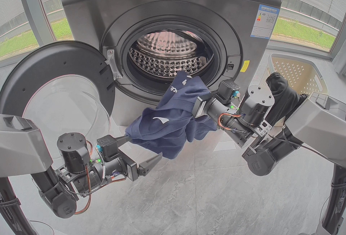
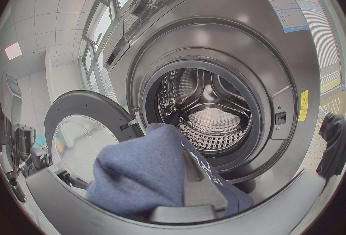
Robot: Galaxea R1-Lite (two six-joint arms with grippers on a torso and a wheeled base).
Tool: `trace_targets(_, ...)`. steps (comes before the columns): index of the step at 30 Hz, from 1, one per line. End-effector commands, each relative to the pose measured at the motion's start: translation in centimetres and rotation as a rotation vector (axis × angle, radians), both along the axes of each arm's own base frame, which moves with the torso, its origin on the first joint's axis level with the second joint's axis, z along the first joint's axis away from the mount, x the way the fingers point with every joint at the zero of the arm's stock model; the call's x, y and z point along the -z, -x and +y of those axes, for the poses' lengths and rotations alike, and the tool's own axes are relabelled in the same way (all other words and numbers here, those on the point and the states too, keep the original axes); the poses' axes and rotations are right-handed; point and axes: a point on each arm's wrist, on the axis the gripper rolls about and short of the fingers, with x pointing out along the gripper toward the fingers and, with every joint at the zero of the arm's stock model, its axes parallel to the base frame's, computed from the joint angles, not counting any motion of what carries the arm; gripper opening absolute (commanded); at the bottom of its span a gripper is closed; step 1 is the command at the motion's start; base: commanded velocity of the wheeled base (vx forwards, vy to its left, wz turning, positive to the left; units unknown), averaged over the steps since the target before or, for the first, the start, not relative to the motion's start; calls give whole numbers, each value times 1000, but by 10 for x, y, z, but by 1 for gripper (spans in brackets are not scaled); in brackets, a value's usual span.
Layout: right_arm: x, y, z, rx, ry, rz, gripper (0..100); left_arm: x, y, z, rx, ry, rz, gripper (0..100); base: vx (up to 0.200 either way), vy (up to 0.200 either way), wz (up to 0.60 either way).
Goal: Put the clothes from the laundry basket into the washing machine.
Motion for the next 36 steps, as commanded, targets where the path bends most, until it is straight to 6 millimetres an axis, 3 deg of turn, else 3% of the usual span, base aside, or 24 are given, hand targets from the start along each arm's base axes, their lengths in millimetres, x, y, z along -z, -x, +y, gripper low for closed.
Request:
trace_targets(1,-1,0,-1,2,-3,-6,0,16,11,-1,38,-44,65,100,0,0,0)
trace_targets(16,1,-1,0,0,-8,-2,0,21,34,-5,184,-77,103,100,0,0,0)
trace_targets(26,6,10,7,-28,4,21,0,-3,1,-21,119,11,-34,100,0,0,0)
trace_targets(31,4,15,14,-48,-1,15,0,1,-22,-37,71,32,-65,100,0,0,0)
trace_targets(36,2,22,20,-67,-4,14,0,7,-26,-48,80,44,-48,100,0,0,0)
